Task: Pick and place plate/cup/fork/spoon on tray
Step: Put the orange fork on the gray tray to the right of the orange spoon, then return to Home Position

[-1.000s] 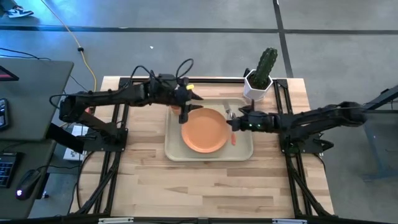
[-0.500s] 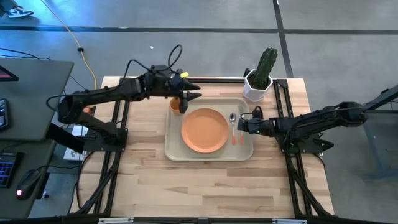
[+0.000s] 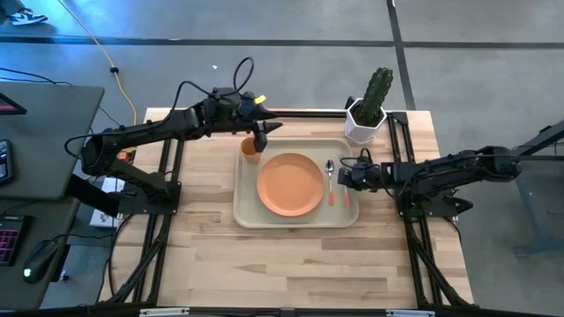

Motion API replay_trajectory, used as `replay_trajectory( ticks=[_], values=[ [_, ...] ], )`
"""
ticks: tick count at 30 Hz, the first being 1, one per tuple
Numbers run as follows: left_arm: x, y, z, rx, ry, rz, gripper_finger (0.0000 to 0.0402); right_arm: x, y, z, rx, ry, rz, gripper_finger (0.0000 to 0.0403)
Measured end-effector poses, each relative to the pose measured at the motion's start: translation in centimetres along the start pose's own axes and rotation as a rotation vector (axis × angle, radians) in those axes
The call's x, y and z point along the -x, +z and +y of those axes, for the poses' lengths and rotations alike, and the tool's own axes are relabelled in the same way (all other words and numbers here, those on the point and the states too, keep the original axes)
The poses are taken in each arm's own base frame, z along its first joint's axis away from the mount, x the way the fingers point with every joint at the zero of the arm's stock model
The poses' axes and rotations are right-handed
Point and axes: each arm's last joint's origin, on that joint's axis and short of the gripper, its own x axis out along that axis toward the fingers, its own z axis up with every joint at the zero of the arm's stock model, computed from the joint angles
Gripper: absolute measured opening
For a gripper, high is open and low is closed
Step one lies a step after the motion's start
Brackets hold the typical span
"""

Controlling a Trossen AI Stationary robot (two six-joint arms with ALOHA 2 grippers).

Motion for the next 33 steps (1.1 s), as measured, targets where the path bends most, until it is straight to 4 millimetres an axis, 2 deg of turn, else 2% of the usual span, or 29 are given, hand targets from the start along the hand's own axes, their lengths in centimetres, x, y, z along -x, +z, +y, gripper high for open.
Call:
replay_trajectory(
  ticks=[6, 11, 15, 20, 24, 27, 30, 33],
  values=[
    [0.4, -0.7, 0.0, 0.042, 0.012, 0.078, 0.0138, -0.1, 0.6, -0.2, 0.01, -0.013, 0.037, 0.0055],
    [2.1, -0.2, 0.0, 0.082, 0.016, 0.072, 0.0138, -0.1, 0.6, -0.3, 0.01, -0.024, 0.057, 0.0107],
    [4.5, 0.6, 0.0, 0.075, 0.049, 0.033, 0.0138, 0.3, 0.6, -0.3, 0.068, -0.014, 0.054, 0.0128],
    [9.6, 1.7, 0.1, 0.032, 0.127, -0.035, 0.0138, 2.2, 1.1, 0.6, 0.135, 0.105, -0.018, 0.013],
    [12.9, 1.5, 0.4, 0.005, 0.192, -0.032, 0.0138, 5.2, 2.2, 3.1, 0.231, 0.263, -0.136, 0.0129],
    [14.6, 1.4, 0.7, 0.009, 0.233, -0.04, 0.0135, 7.8, 3.0, 5.3, 0.362, 0.361, -0.23, 0.012],
    [15.2, 1.0, 0.8, 0.018, 0.235, -0.086, 0.0124, 10.1, 3.9, 7.7, 0.512, 0.428, -0.31, 0.0101],
    [14.5, -0.4, 0.8, 0.042, 0.18, -0.152, 0.0107, 12.0, 4.6, 10.2, 0.675, 0.473, -0.371, 0.0076]
  ],
)
